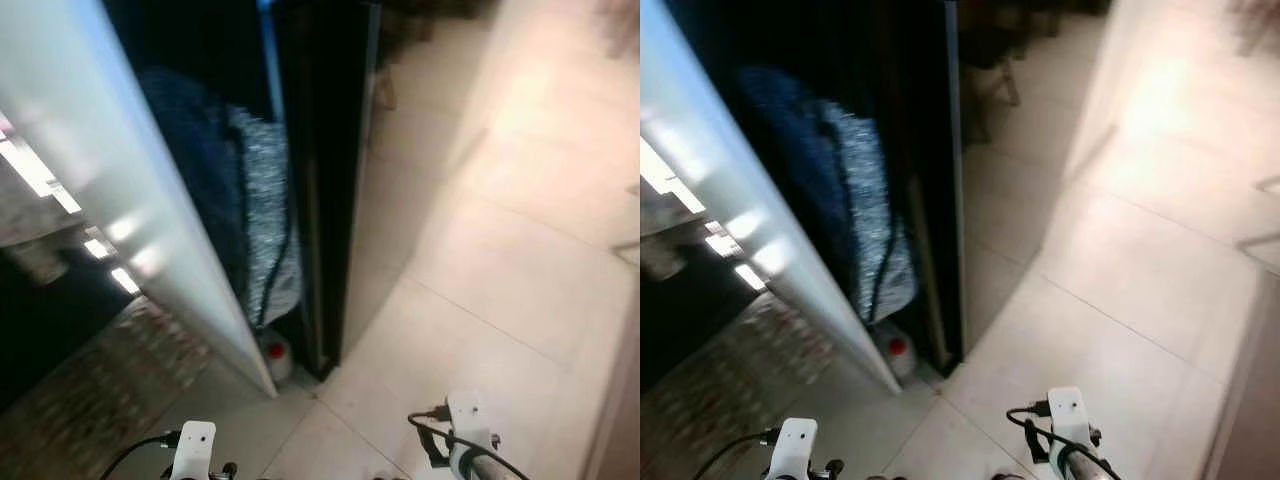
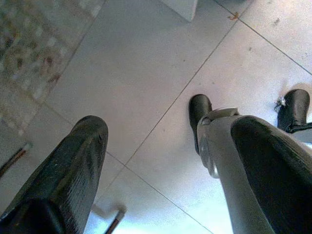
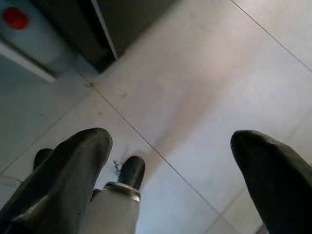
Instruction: Restocking fridge
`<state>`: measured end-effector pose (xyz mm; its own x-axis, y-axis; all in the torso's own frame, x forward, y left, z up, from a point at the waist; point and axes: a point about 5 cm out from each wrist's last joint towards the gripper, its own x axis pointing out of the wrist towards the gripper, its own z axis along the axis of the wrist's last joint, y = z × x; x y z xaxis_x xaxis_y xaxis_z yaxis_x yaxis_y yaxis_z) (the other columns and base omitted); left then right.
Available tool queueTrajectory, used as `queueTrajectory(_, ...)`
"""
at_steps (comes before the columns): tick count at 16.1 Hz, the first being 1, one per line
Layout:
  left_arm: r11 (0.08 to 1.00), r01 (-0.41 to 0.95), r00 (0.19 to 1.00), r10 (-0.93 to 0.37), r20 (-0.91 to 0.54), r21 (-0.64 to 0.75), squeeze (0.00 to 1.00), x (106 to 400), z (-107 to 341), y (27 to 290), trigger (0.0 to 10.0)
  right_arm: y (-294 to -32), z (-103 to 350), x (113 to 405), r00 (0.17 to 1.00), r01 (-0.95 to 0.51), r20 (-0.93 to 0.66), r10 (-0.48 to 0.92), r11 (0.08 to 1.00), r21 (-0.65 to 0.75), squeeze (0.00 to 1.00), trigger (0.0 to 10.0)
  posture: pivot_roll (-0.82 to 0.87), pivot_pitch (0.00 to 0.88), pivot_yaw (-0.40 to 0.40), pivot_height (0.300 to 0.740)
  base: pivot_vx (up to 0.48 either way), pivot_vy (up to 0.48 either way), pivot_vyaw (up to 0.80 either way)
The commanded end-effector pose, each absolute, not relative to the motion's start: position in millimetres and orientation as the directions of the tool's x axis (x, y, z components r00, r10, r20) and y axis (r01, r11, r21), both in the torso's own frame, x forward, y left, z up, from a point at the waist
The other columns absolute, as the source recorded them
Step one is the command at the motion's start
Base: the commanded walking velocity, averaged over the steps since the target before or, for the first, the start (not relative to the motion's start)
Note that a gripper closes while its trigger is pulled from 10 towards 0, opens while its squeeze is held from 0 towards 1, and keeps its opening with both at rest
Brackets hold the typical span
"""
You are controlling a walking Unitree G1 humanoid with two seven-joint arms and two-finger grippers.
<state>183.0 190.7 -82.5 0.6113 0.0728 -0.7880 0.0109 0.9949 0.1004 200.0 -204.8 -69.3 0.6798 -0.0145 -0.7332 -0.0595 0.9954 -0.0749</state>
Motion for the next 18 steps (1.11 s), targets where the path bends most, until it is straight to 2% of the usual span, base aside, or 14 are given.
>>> queueTrajectory(1, 0.994, 0.022, 0.577, 0.072, -0.813, 0.103, 0.00, 173, -87, 193, 10.0, -205, -76, 189, 0.651, -0.058, -0.759, -0.015, 0.996, -0.069, 0.00, 10.0, -0.10, 0.114, 0.050, 0.740, 0.000, 0.000, 0.71)
queueTrajectory(5, 0.995, 0.027, 0.573, 0.065, -0.817, 0.098, 0.00, 172, -88, 190, 10.0, -203, -84, 174, 0.620, 0.061, -0.782, -0.071, 0.997, -0.042, 0.00, 10.0, -0.09, 0.103, 0.052, 0.740, 0.000, 0.000, 0.80)
queueTrajectory(8, 0.995, 0.025, 0.569, 0.068, -0.819, 0.099, 0.00, 171, -89, 190, 10.0, -200, -88, 165, 0.593, 0.056, -0.803, -0.063, 0.998, -0.037, 0.00, 10.0, -0.09, 0.104, 0.051, 0.740, 0.000, 0.000, 0.80)
queueTrajectory(12, 0.994, 0.027, 0.570, 0.068, -0.819, 0.102, 0.00, 173, -88, 191, 10.0, -194, -86, 173, 0.607, 0.005, -0.794, -0.033, 0.999, -0.038, 0.00, 10.0, -0.06, 0.151, 0.048, 0.740, 0.000, 0.000, 0.80)
queueTrajectory(18, 0.995, 0.017, 0.573, 0.073, -0.816, 0.101, 0.00, 175, -87, 192, 10.0, -189, -87, 173, 0.600, -0.054, -0.800, 0.000, 0.998, -0.041, 0.00, 10.0, -0.06, 0.171, 0.037, 0.740, 0.000, 0.000, 0.80)
